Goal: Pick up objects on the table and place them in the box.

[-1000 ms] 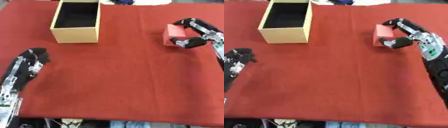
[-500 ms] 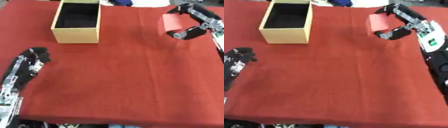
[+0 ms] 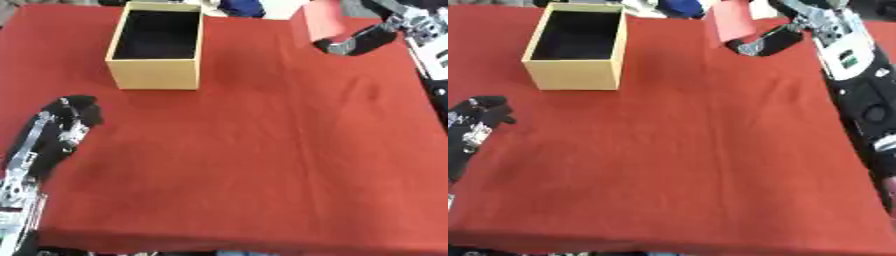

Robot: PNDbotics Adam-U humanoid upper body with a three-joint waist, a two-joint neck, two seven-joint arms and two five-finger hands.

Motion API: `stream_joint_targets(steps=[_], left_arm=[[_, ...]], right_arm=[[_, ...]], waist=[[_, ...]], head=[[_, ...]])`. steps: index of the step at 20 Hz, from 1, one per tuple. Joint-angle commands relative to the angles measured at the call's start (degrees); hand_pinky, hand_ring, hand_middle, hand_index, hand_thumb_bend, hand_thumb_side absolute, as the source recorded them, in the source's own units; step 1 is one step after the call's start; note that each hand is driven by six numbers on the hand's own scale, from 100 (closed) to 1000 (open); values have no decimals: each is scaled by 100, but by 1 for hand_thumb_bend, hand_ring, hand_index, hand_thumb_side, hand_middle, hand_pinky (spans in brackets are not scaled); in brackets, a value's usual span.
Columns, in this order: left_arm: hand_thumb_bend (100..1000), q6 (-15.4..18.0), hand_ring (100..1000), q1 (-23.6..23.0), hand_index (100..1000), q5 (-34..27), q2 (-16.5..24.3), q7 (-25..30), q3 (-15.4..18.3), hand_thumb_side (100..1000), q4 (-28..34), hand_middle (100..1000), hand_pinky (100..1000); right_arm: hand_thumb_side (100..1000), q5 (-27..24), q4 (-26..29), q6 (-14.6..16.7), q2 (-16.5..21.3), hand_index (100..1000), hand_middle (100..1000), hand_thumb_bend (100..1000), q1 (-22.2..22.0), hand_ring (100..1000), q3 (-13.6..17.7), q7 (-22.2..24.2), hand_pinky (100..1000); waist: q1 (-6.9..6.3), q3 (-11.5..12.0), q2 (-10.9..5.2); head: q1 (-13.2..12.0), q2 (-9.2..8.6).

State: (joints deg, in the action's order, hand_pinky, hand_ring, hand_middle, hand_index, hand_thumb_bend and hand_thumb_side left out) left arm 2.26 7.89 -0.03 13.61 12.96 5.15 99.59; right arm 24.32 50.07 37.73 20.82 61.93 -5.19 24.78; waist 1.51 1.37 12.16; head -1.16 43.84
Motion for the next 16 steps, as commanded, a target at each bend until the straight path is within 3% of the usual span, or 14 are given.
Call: stream_joint_targets(steps=[1, 9, 16], left_arm=[[484, 20, 598, 28, 737, -16, 130, 66, -53, 554, 80, 591, 1000], [484, 33, 597, 188, 736, -114, 137, 285, -277, 549, 76, 590, 1000], [485, -2, 597, 369, 735, -178, 157, 480, -458, 551, 70, 588, 1000]], right_arm=[[113, 68, -65, -11, -132, 625, 335, 284, 245, 784, 50, 29, 751], [123, 239, -260, 2, -417, 644, 353, 256, 395, 786, 92, -41, 752], [100, 412, -280, -25, -490, 675, 386, 255, 487, 787, 123, -417, 751]], waist=[[-21, 56, -134], [19, 466, -152], [152, 812, -105]], head=[[64, 28], [306, 28], [574, -5]])
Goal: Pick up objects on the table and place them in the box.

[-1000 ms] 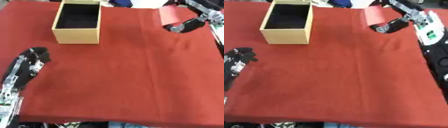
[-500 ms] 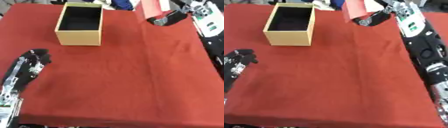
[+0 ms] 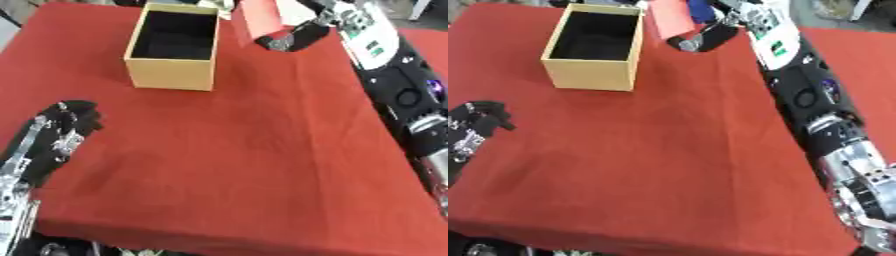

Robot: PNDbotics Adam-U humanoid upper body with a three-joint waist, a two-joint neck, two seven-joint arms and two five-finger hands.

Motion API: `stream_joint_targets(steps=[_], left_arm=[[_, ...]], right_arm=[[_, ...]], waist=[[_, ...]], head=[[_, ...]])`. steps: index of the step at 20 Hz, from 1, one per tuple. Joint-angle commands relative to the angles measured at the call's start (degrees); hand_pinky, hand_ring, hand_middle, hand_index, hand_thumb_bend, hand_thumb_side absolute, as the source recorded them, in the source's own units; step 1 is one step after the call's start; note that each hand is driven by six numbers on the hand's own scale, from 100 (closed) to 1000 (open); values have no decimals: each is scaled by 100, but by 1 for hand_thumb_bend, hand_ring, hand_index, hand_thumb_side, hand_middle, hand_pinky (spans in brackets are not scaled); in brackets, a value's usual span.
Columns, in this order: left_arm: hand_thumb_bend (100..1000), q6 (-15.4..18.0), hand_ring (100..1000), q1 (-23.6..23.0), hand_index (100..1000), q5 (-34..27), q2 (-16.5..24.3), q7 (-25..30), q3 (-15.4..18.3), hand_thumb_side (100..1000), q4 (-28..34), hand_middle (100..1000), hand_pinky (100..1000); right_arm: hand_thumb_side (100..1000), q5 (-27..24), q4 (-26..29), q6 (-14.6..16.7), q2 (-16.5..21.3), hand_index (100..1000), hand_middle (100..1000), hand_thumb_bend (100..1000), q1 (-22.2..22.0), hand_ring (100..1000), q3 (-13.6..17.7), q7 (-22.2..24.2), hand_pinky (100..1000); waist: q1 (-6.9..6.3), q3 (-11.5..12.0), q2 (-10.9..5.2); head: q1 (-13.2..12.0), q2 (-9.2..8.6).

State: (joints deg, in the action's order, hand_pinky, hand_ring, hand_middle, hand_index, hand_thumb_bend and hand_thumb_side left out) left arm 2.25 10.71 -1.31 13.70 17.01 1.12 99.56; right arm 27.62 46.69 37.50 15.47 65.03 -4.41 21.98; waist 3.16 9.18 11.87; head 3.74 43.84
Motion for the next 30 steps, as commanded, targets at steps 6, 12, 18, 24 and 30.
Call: stream_joint_targets(steps=[6, 12, 18, 24, 30], left_arm=[[485, -32, 596, 254, 735, -60, 142, 229, -188, 555, 82, 587, 1000], [477, -70, 597, 366, 735, -20, 111, 322, -256, 560, 83, 587, 1000], [484, -99, 597, 413, 735, 10, 90, 357, -283, 565, 83, 587, 1000], [481, -127, 597, 412, 735, 31, 72, 357, -277, 569, 76, 587, 1000], [481, -143, 596, 378, 734, 35, 77, 335, -249, 567, 68, 587, 1000]], right_arm=[[134, 281, 4, -4, -27, 703, 424, 216, 232, 794, 43, -327, 755], [153, 498, -92, -17, -107, 740, 478, 202, 272, 803, 93, -550, 760], [194, 711, -40, -29, -183, 944, 849, 439, 335, 910, 78, -913, 831], [185, 969, 33, 5, -198, 969, 942, 457, 322, 963, 52, -1175, 873], [162, 836, 95, 23, -152, 939, 893, 432, 247, 934, -12, -1395, 845]], waist=[[99, 307, 48], [213, 526, 190], [279, 635, 264], [309, 605, 291], [277, 377, 249]], head=[[261, -110], [449, -174], [551, -178], [533, -186], [427, -148]])
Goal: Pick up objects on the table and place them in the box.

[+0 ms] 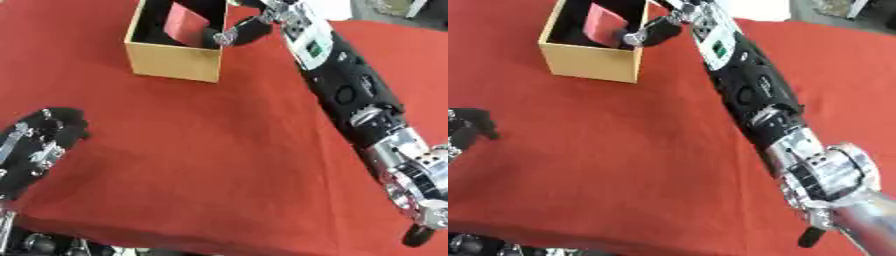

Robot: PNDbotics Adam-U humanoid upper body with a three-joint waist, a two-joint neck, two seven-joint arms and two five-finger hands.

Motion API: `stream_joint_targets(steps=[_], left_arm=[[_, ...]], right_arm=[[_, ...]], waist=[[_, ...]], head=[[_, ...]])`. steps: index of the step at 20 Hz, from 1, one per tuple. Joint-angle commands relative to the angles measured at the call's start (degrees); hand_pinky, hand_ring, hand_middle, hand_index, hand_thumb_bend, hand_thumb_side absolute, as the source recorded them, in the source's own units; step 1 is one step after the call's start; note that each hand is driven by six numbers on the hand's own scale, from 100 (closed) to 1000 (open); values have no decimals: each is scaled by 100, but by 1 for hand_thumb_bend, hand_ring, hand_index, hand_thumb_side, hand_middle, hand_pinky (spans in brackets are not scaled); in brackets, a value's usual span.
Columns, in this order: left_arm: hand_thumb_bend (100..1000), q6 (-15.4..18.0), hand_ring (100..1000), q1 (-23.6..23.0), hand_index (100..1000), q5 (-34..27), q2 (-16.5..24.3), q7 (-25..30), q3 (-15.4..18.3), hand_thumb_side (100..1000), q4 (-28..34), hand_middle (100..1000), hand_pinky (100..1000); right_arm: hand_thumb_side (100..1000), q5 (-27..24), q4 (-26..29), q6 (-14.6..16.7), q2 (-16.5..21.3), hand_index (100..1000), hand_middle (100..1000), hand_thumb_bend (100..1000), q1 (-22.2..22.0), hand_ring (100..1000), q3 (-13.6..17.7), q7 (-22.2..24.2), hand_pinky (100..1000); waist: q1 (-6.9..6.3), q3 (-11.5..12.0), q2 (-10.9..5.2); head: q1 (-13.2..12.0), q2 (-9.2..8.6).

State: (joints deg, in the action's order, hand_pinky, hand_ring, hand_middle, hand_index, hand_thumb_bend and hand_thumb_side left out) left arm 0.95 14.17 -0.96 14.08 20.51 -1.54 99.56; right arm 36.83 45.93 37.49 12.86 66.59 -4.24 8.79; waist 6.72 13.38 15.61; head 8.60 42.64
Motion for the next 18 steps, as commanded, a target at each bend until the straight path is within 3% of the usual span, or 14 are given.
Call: stream_joint_targets(steps=[1, 5, 8, 11, 12, 15, 18], left_arm=[[480, -12, 596, 13, 734, 0, 44, -28, 32, 567, 65, 587, 1000], [480, -7, 596, -136, 734, 8, 60, -165, 182, 564, 46, 586, 1000], [478, 5, 596, -254, 734, 17, 67, -319, 329, 562, 49, 586, 1000], [476, 11, 596, -306, 734, 10, 76, -471, 466, 559, 62, 585, 1000], [477, 7, 596, -314, 734, 6, 72, -514, 502, 558, 65, 585, 1000], [475, 7, 596, -351, 734, -4, 84, -607, 578, 558, 76, 585, 1000], [473, 20, 595, -395, 734, 10, 103, -691, 655, 556, 83, 584, 1000]], right_arm=[[146, -183, 233, 54, 138, 932, 871, 423, 70, 922, -68, -70, 834], [101, -907, 718, 180, 369, 921, 832, 349, -104, 902, -324, 69, 817], [100, -1826, 1341, 86, 632, 904, 799, 254, -403, 888, -550, 234, 800], [100, -2986, 2213, -336, 1033, 889, 766, 164, -863, 872, -691, 364, 783], [157, -3374, 2529, -531, 1180, 884, 755, 103, -1048, 867, -712, 385, 777], [295, -4584, 3473, -1208, 1579, 864, 723, 100, -1717, 858, -637, 336, 764], [409, -5337, 4215, -1715, 1839, 855, 716, 100, -2365, 861, -436, 252, 763]], waist=[[-93, -113, -146], [-182, -537, -270], [-261, -876, -334], [-304, -1167, -360], [-316, -1247, -364], [-363, -1467, -378], [-410, -1680, -366]], head=[[-102, -14], [-421, 111], [-722, 143], [-934, 147], [-976, 147], [-1086, 148], [-1155, 148]])
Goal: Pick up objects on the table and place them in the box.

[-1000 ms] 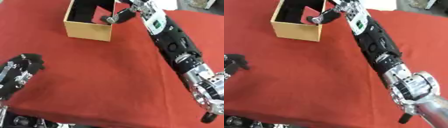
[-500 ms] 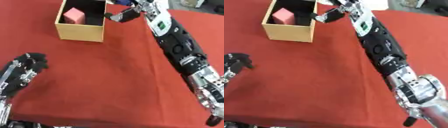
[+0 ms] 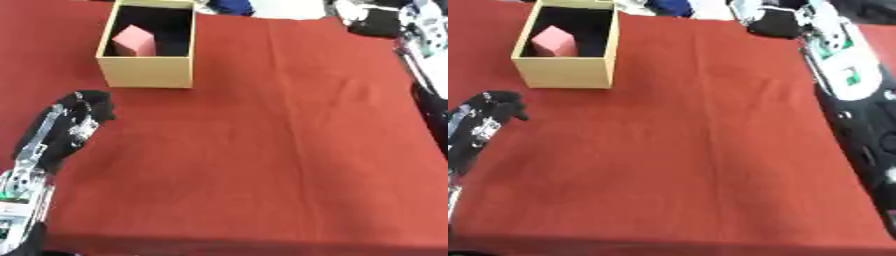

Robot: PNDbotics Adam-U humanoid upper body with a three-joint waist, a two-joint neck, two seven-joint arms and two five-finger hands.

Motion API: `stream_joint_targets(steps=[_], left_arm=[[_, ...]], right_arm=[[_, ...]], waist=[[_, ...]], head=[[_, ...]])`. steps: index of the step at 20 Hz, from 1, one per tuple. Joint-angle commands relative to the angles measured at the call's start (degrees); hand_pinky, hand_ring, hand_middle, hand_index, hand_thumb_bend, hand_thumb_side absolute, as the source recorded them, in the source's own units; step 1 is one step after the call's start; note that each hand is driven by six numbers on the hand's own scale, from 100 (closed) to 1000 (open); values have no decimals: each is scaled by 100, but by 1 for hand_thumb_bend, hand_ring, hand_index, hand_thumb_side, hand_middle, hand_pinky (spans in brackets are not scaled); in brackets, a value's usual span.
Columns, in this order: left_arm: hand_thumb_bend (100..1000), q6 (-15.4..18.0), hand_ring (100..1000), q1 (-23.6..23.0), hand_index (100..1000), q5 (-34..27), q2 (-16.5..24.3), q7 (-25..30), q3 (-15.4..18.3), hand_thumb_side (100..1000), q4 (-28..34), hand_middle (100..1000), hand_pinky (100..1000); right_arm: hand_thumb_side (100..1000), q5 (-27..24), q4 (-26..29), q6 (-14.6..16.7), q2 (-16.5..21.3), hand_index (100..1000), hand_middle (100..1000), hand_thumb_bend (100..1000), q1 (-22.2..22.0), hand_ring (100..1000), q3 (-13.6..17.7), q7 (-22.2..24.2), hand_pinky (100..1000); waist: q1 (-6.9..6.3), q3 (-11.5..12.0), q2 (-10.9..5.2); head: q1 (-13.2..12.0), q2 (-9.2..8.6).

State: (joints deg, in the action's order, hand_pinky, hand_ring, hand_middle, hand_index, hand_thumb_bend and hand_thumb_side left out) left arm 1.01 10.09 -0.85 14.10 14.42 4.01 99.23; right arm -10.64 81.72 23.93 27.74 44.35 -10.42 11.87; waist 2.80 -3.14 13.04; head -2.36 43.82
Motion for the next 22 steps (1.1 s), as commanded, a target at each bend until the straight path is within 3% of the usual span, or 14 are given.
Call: stream_joint_targets(steps=[1, 5, 11, 18, 22], left_arm=[[474, 15, 595, 5, 734, 5, 98, -110, 125, 558, 116, 584, 1000], [475, 22, 595, -23, 733, 23, 97, -188, 189, 557, 122, 584, 1000], [474, 54, 595, -33, 733, 12, 127, -257, 241, 551, 144, 584, 1000], [468, 151, 596, 6, 734, 18, 242, -322, 274, 526, 240, 586, 1000], [480, 409, 605, 140, 739, 126, 590, -368, 296, 466, 441, 592, 997]], right_arm=[[403, -713, 824, -463, 395, 856, 717, 100, -340, 861, 251, -67, 763], [490, -906, 1337, -667, 443, 852, 712, 100, -1070, 855, 488, -49, 762], [620, -931, 1654, -814, 257, 836, 672, 100, -1944, 820, 780, -52, 750], [660, -763, 1751, -825, 54, 819, 655, 100, -2460, 809, 1004, -128, 747], [677, -678, 1702, -841, -15, 816, 652, 100, -2580, 808, 1035, -177, 746]], waist=[[-29, -81, -104], [-81, -275, -97], [-150, -436, -100], [-191, -529, -126], [-235, -527, -168]], head=[[-65, 30], [-98, 30], [-142, 30], [-157, 30], [-129, 30]])
